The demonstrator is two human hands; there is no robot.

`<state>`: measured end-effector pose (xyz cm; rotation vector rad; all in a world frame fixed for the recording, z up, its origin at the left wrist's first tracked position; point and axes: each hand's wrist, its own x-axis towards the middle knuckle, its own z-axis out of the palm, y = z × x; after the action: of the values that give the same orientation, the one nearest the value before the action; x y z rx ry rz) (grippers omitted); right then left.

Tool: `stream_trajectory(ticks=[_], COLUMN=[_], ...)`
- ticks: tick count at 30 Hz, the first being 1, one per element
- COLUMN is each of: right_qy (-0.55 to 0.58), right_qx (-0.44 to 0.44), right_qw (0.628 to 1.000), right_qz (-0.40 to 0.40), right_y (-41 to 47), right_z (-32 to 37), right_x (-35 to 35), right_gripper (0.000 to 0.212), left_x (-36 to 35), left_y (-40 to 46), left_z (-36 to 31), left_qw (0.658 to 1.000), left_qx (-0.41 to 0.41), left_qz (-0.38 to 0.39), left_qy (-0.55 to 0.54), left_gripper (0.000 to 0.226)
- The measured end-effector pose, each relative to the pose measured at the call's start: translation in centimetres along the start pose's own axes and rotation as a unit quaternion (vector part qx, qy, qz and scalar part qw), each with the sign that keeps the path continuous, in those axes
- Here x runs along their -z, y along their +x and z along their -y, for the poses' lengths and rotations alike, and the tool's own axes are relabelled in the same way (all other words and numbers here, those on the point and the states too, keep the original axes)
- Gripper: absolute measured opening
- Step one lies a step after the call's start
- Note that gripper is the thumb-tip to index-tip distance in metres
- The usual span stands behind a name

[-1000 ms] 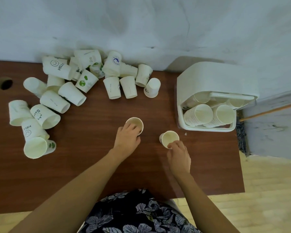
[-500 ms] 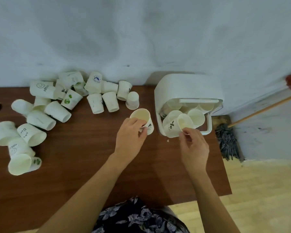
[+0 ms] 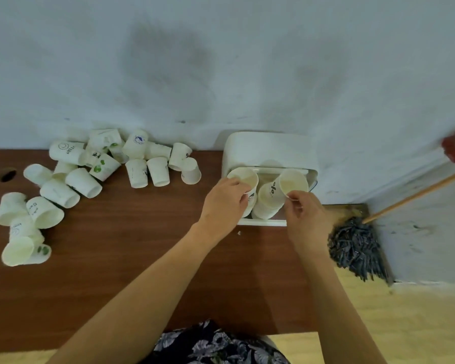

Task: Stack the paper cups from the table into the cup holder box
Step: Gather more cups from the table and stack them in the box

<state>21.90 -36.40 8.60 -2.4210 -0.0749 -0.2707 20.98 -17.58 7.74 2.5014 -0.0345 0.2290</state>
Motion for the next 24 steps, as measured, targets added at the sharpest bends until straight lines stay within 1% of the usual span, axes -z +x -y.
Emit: stream_trajectory(ticks=[4, 7, 12, 17, 20, 24], right_qy=[0.02, 0.04, 0.069, 0.101, 0.098, 0.074], right_qx=[-0.006, 0.012, 0.091, 0.16, 0.168, 0.157], right_qw=[0.999, 0.998, 0.993, 0.981, 0.98, 0.984], right_qz=[0.039, 0.051, 0.034, 0.046, 0.052, 0.043], right_y=[1.0, 1.6, 2.3, 3.3, 3.7, 3.4], right_z=[-0.9, -2.0, -2.7, -2.6, -2.1, -2.2], right_x=[0.5, 0.4, 0.3, -0.9, -1.3, -1.1], right_gripper=[0.014, 0.013, 0.013, 0.012, 0.014, 0.015], left_x=[-2.0, -3.2, -4.4, -4.9, -5.0, -6.0], left_y=[-0.1, -0.2, 0.2, 0.6, 0.7, 1.5], left_z=[-0.4, -0.4, -0.9, -0.2, 0.0, 0.4], left_qw=[0.998, 0.996, 0.995, 0.994, 0.994, 0.994], left_qx=[0.033, 0.055, 0.063, 0.077, 0.073, 0.061], left_qz=[0.028, 0.035, 0.004, 0.019, 0.027, 0.041], left_qy=[0.043, 0.056, 0.082, 0.08, 0.079, 0.081], left_gripper=[0.02, 0.02, 0.021, 0.019, 0.014, 0.013])
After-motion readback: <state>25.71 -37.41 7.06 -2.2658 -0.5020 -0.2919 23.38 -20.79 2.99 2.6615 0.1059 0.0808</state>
